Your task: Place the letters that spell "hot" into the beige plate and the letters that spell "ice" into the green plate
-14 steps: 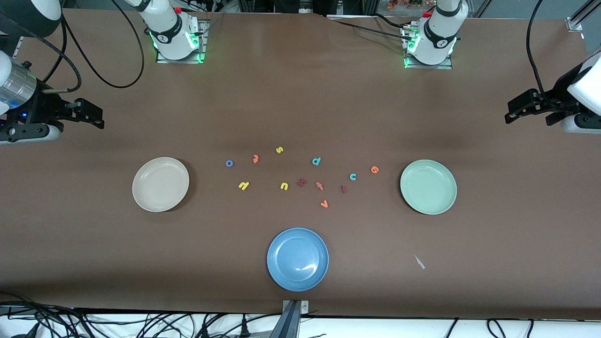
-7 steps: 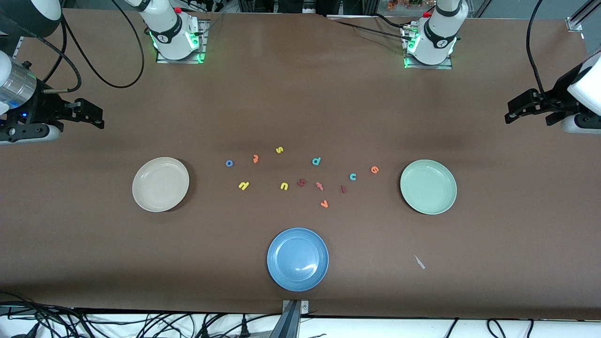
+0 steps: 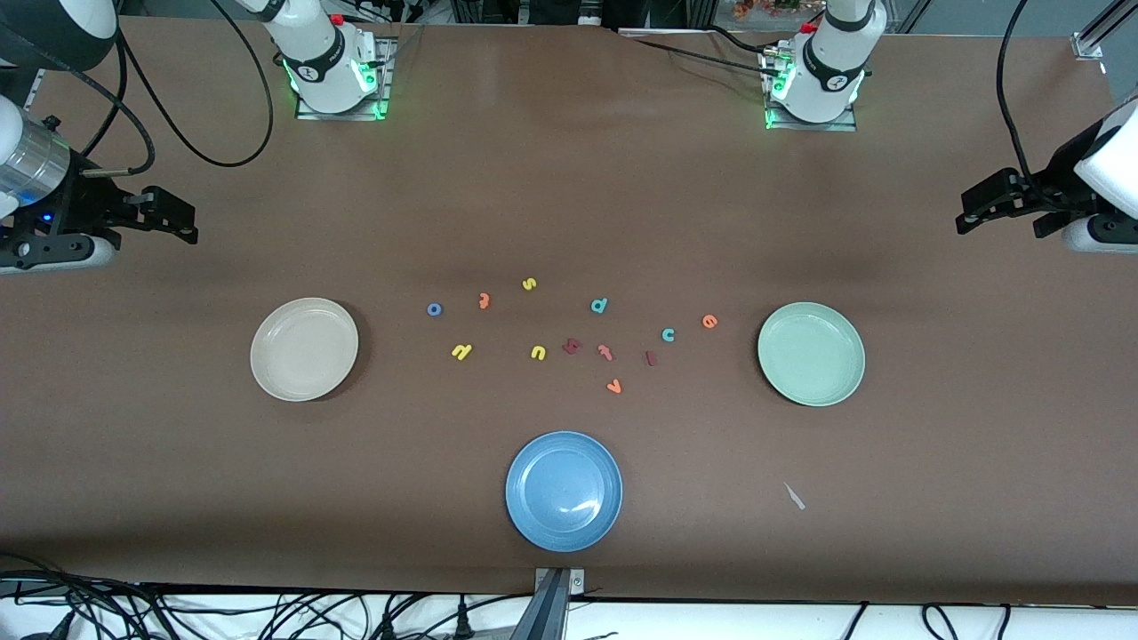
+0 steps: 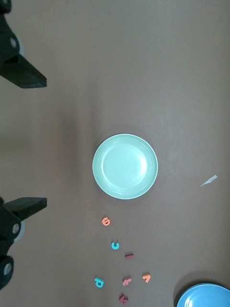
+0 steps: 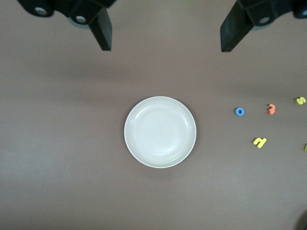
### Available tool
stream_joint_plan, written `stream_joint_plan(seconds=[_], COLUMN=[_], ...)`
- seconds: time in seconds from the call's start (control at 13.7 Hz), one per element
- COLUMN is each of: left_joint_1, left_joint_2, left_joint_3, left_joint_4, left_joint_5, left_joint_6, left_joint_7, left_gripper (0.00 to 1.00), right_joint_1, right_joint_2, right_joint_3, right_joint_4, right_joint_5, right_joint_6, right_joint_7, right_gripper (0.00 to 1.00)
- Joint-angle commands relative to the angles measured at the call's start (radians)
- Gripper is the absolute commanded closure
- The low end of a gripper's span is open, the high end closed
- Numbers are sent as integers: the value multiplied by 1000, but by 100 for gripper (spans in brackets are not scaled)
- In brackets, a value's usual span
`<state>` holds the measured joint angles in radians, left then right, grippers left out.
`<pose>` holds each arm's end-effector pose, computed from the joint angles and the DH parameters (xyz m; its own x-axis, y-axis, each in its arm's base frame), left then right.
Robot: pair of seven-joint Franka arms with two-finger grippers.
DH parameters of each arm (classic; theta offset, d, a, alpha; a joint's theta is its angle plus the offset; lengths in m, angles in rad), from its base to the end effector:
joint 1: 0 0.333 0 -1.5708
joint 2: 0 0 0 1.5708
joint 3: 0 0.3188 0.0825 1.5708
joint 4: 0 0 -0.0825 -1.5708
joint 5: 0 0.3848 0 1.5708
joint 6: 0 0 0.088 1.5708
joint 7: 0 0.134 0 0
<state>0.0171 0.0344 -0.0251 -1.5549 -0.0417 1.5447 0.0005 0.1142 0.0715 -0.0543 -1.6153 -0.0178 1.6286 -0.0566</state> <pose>0.5616 -0.0099 0.5865 0.9990 -0.0096 -0.0445 -0.0077 -0.9991 0.0426 0.5759 0.0331 0.5437 0.9914 0.1171 -0.0592 0.1183 -0.9928 0.0182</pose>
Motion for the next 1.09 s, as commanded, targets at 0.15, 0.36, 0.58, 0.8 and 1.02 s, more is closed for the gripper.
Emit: stream_joint_plan(seconds=[0.15,0.36,0.58,0.8,1.02], left_joint_1=[-19,-34,-94,-120,-166], left_joint_2=[59,126,243,372,472], left_joint_3=[-1,-18,-21,-21,-21], left_joint_4=[32,33,56,146,171], left_joint_5=[-15,-29,-33,-59,-58], left_joint_6=[-25,-15,29,38,148], left_joint_7=[-7,-10,-13,-112,-172], left_gripper=[0,0,0,0,0], right_joint_1=[102,208,272,343,430], right_joint_2=[111,209,292,379,476], right_joint_3=[13,14,14,14,14], right_joint_4=[12,11,5,-8,-9], right_joint_5=[-13,-4,85,91,91], right_joint_6=[-16,35,160,328,518], right_joint_7=[1,26,200,384,686], right_gripper=[0,0,0,0,0])
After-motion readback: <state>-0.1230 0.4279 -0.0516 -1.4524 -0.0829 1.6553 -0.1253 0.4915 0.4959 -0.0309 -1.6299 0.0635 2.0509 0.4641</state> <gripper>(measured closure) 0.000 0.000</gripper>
